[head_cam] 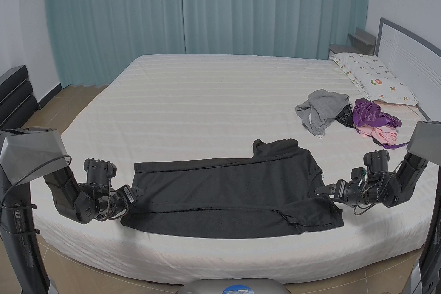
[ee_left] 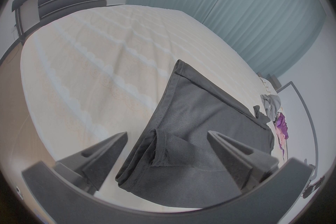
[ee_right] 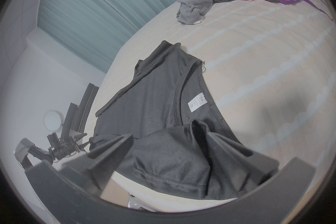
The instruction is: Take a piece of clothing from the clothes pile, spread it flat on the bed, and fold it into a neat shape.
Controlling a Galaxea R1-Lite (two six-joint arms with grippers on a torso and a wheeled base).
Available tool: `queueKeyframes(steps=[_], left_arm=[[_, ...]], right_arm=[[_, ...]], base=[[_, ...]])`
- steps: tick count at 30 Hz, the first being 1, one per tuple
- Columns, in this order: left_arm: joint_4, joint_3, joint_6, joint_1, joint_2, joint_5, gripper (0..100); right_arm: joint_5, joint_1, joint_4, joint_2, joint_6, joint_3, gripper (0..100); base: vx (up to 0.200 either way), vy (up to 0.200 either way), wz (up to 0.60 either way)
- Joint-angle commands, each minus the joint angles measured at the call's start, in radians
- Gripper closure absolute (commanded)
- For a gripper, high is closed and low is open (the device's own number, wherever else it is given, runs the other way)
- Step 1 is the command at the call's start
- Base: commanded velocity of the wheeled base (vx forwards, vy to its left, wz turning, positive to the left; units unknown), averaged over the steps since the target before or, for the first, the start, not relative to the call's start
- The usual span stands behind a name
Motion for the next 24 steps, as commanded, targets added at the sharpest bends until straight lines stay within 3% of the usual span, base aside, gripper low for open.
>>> queueKeyframes(steps=[1, 8, 11, 12, 14, 24], left_arm=[[-0.004, 0.01, -0.024, 0.006, -0.033, 0.0, 0], [-0.009, 0.044, -0.056, 0.01, -0.086, 0.0, 0], [-0.009, 0.038, -0.126, 0.01, -0.099, 0.001, 0], [-0.009, 0.038, -0.126, 0.01, -0.099, 0.001, 0], [-0.009, 0.022, -0.21, 0.007, -0.092, 0.0, 0], [-0.01, 0.022, -0.219, 0.007, -0.096, -0.005, 0]], right_arm=[[0.002, -0.005, -0.003, -0.033, 0.051, 0.013, 0], [0.007, 0.002, -0.033, -0.068, 0.171, 0.071, 0], [0.014, 0.005, -0.105, -0.074, 0.257, 0.103, 0], [0.014, 0.005, -0.105, -0.074, 0.257, 0.103, 0], [0.014, 0.018, -0.163, -0.069, 0.271, 0.134, 0], [0.014, 0.033, -0.194, -0.063, 0.272, 0.163, 0]], base=[[0.0, 0.0, 0.0], [0.0, 0.0, 0.0], [0.0, 0.0, 0.0], [0.0, 0.0, 0.0], [0.0, 0.0, 0.0], [0.0, 0.0, 0.0]])
